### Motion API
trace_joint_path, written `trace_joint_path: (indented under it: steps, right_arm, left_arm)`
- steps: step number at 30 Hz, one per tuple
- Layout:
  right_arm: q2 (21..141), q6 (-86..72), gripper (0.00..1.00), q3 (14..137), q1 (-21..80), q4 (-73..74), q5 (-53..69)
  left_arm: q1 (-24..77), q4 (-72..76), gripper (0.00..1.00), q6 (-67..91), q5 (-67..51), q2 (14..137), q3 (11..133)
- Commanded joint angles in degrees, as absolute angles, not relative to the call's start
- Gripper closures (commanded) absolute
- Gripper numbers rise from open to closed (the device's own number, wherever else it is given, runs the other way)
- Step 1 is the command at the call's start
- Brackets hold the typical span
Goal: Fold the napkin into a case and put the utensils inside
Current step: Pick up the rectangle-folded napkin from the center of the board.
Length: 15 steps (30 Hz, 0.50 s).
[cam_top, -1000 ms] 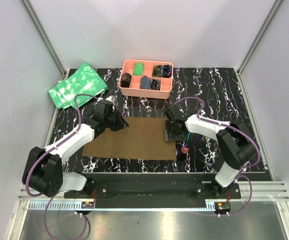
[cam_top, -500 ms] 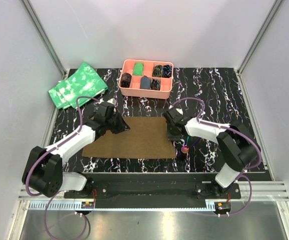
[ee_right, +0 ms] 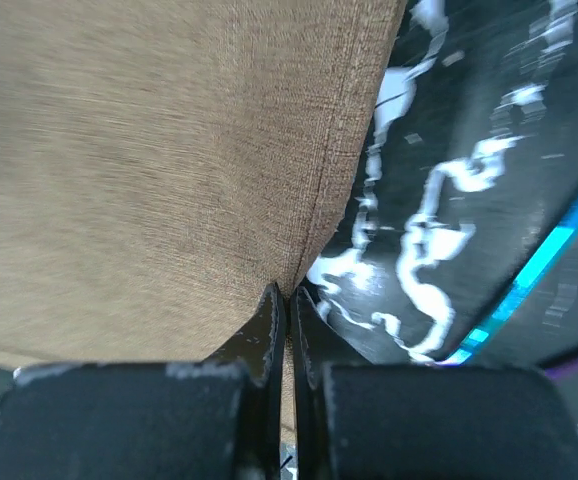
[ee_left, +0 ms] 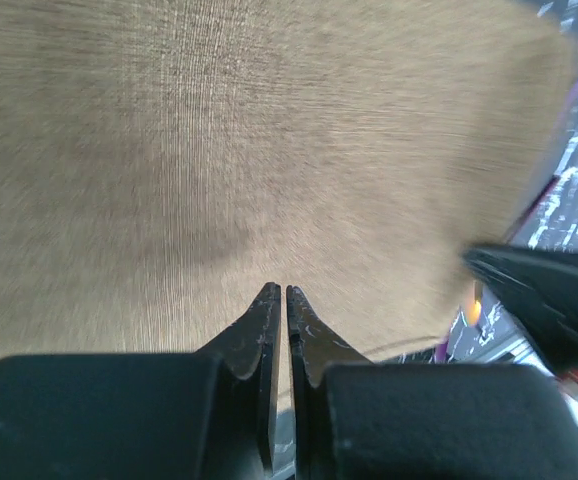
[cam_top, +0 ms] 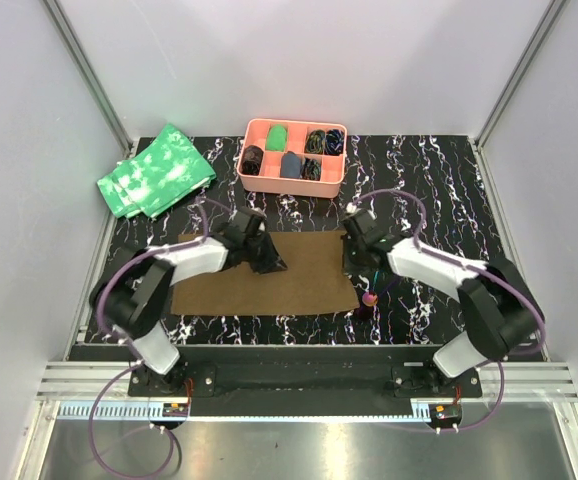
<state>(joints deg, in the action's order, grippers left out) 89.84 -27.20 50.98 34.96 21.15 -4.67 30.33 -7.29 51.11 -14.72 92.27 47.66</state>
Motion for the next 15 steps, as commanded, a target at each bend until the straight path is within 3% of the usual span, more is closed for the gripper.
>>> trace_joint_path:
  steps: [1, 8, 15]
  right_arm:
    - [80.96, -21.11, 1.0, 50.28, 29.46, 23.55, -2.46]
    - [71.55, -14.77, 1.0, 51.85, 26.1, 28.74, -0.36]
    - [73.9, -15.73, 1.0, 55.8, 26.28, 29.18, 8.78]
  left_arm:
    - [33.04, -0.19, 0.92, 57.37, -16.52, 100.0, 54.39]
    - [39.45, 2.46, 0.93, 60.99, -16.61, 111.17, 62.74]
    - [38.68, 1.59, 0.92, 59.94, -14.86, 103.73, 59.86]
